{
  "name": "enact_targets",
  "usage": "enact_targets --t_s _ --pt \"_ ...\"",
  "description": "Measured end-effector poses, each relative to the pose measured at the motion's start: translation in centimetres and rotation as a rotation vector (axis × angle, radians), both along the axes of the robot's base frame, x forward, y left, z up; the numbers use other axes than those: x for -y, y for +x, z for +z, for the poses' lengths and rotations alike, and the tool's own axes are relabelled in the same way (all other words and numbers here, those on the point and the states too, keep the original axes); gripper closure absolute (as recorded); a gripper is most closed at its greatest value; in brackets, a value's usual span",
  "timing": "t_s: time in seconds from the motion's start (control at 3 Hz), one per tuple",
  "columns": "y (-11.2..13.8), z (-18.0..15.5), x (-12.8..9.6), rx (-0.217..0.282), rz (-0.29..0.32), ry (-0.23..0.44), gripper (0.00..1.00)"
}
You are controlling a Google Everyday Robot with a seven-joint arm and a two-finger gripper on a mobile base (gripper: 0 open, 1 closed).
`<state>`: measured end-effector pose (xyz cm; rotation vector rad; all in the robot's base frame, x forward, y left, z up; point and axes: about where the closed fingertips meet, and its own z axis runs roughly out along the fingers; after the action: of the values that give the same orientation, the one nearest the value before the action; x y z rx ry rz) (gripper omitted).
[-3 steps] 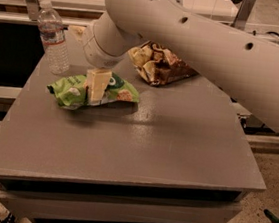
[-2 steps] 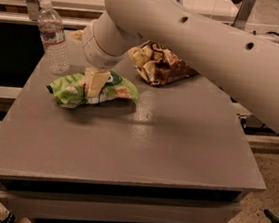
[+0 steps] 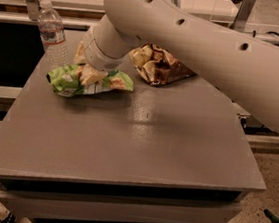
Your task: Move green rice chip bag near water bottle
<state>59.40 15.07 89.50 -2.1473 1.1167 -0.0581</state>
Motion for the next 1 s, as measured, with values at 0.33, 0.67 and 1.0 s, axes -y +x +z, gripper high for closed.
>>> enact_targets --t_s 0.33,0.67,1.0 --pt "0.3 -0.3 -0.1 0.009 0.000 -0.006 0.87" --pt "1.2 -0.4 -0.3 0.043 0.006 0.010 1.00" --pt "2.3 0.1 -0.5 0.100 0.022 0.038 1.00"
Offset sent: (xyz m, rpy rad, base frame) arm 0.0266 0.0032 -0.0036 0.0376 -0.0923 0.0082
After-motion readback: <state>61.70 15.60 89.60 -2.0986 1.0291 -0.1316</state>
